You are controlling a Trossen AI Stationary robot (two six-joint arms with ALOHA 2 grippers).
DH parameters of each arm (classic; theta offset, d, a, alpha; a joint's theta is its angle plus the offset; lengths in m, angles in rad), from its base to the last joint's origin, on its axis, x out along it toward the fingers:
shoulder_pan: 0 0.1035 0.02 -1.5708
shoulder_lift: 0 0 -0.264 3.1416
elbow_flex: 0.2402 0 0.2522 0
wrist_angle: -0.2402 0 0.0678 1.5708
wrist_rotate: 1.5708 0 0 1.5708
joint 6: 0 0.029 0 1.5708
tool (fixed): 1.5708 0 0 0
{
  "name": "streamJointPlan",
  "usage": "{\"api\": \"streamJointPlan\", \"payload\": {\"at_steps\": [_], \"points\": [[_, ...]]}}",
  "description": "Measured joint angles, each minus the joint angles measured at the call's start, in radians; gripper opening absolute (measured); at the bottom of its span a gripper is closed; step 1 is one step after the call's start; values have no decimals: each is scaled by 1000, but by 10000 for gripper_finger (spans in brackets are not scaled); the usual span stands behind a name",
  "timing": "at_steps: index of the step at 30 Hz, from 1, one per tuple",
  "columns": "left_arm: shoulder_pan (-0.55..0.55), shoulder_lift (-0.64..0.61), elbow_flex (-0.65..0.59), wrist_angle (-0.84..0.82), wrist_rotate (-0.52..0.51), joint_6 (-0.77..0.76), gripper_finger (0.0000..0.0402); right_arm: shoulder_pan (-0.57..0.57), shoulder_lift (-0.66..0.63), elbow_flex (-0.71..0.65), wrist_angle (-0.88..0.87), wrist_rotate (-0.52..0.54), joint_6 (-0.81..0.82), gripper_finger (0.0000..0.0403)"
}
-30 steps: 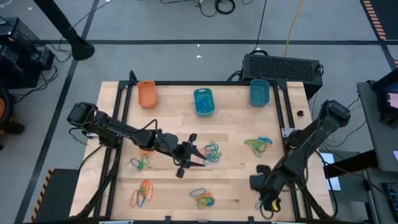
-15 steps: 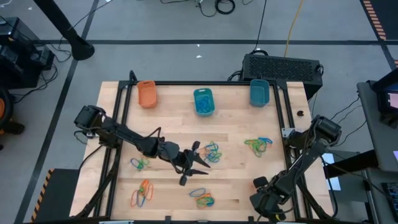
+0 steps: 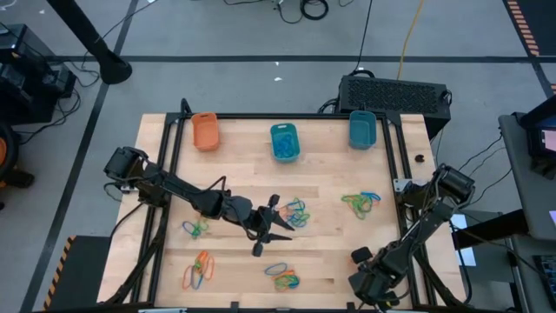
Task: Sort rubber bands into baskets
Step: Put the blue rubber band into the light blue bin
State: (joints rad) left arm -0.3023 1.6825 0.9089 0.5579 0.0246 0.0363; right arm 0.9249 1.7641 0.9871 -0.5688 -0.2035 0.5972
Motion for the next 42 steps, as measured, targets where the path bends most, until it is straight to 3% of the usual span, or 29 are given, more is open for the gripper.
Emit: {"api": "streamJointPlan", "payload": {"at_steps": [9,12,23,33,38,42], "points": [[0,0,0,-2,0,-1,134,11,1,-2,68,21,19,33],[0,0,0,-19,0,-1,134,23,1,-2,105,-17,20,6],[0,0,0,-25,-5,0,134,14,-57,-2,156,-22,73,1],[-5,71,0,48,38,-11,134,-52,-195,-2,161,214,33,0],[-9,174,2,290,181,26,134,-92,-241,-1,184,357,-40,0],[-8,254,4,461,208,30,134,-134,-245,-1,248,438,-86,0]]}}
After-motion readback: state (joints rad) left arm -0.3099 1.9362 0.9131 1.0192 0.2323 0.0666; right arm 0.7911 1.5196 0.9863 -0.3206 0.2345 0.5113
